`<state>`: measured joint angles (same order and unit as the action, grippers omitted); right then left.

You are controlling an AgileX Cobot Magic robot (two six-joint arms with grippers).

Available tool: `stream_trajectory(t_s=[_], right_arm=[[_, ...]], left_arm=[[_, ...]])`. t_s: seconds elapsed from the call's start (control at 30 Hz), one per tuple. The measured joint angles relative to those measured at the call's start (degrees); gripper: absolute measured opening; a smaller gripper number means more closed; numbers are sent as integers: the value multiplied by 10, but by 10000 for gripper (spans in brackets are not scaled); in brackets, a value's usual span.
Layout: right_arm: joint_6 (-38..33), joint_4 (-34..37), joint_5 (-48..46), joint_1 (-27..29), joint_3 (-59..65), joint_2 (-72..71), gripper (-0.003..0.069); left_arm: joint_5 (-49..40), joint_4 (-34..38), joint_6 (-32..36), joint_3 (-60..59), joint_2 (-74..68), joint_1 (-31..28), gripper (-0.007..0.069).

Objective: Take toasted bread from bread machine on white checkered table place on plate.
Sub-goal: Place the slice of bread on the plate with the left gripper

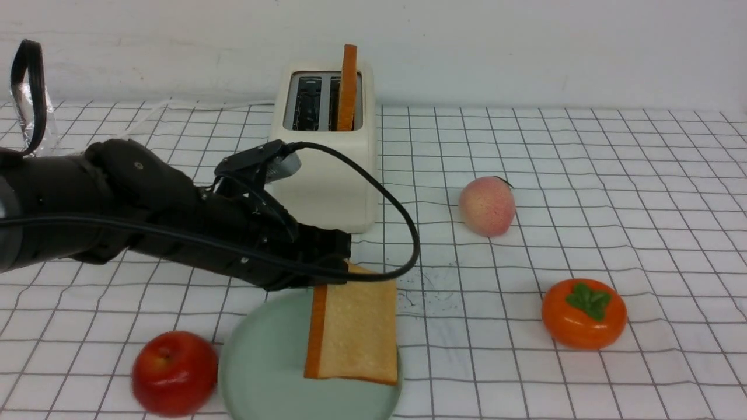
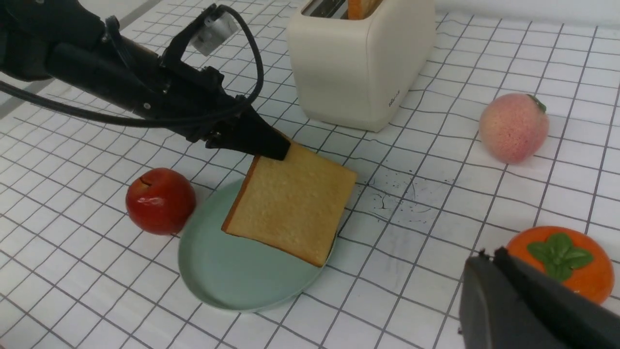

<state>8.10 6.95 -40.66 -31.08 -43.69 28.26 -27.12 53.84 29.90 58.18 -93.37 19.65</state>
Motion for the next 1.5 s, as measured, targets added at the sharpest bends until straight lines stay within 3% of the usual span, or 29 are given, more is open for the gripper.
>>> stream_trajectory(t_s=[0.3,0.37,0.5,0.77,0.9,1.03,1.23,1.37,1.4,1.43,1.5], right_arm=[[0,3,-2,0,0,0,3],[0,3,-2,0,0,0,5],[0,3,-2,0,0,0,5],[-1,-1,-2,0,0,0,6],[-1,-1,-2,0,0,0,8],[-1,-1,-2,0,0,0,13],[-1,-1,-2,0,0,0,13],[-1,-1,-3,0,0,0,15],[-1,-1,-3,0,0,0,15],[-1,-1,-3,0,0,0,15],[-1,-1,-3,0,0,0,15]], left_arm=[[7,-9,2,0,0,0,238],[7,-11,2,0,0,0,221],[4,-13,2,0,1,0,79],[-37,-23,-1,2,41,0,82],[-86,-63,-37,5,90,0,82],[-117,-161,-132,7,78,0,82],[-104,-188,-171,7,24,0,84],[-96,-199,-172,7,-3,-1,174],[-99,-211,-174,7,-9,-1,270],[-99,-212,-175,7,-9,-1,283],[-103,-232,-180,7,-5,0,421]])
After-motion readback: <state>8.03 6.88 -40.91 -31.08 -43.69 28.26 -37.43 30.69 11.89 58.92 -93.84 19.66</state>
